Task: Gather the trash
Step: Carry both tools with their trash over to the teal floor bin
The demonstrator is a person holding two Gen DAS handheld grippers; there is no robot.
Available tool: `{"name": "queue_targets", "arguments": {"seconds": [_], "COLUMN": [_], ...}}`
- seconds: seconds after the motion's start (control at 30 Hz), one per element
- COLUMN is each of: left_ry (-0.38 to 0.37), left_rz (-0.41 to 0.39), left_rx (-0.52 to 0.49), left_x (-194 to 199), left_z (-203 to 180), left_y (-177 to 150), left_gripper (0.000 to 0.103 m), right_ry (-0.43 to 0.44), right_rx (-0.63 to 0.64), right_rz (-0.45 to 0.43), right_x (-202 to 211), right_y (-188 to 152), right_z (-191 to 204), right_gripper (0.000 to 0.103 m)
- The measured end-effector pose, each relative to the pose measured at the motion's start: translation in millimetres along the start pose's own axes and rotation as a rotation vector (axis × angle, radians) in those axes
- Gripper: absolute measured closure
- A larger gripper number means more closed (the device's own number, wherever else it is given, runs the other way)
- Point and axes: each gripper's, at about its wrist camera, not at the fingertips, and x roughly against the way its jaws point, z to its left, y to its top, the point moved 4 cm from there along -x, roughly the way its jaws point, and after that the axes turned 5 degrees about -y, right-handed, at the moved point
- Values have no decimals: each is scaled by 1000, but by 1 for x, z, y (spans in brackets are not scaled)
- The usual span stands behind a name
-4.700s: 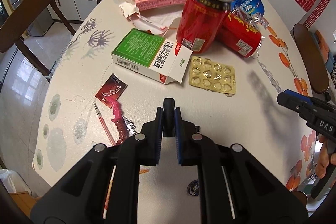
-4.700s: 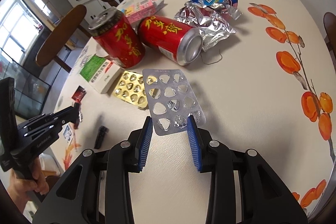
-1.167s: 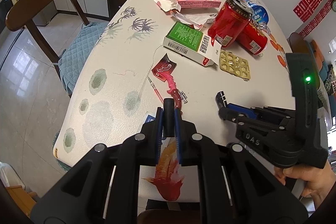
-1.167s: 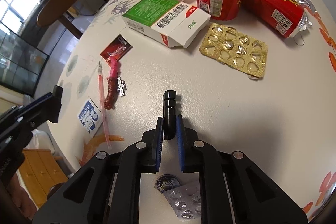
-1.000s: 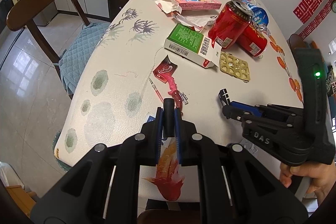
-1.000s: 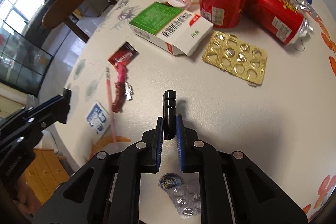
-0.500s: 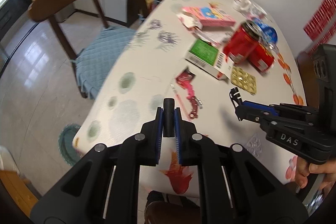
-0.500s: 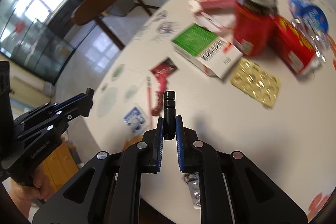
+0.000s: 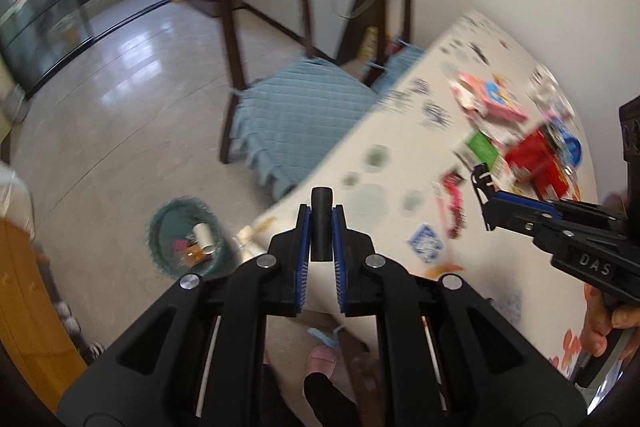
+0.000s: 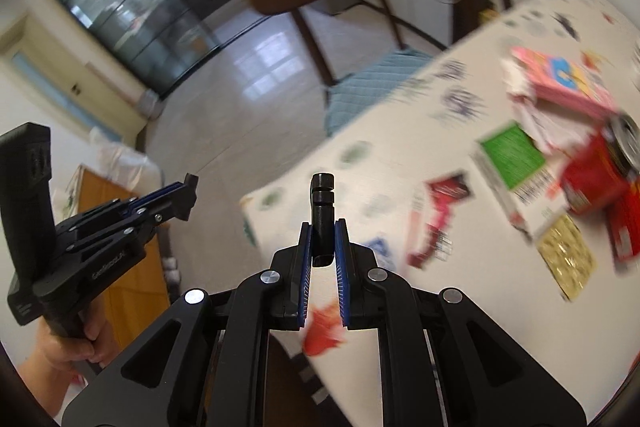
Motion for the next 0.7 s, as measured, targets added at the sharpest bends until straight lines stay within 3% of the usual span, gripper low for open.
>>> {"name": "queue_targets", "arguments": {"seconds": [0.3,0.7], "left_ry": [72,95], "left_rz": [-15,54], "left_rx": [116,158], "left_x": [17,-6], "left_z": [106,252], "left_y": [-2,10], "left_gripper": [94,94], "right_ry": [74,117], "right_rx": [106,52], "right_rz": [38,156], "right_x": [-58,-177], "right_y": [39,69], "right_z": [100,209], "right_gripper": [91,91]}}
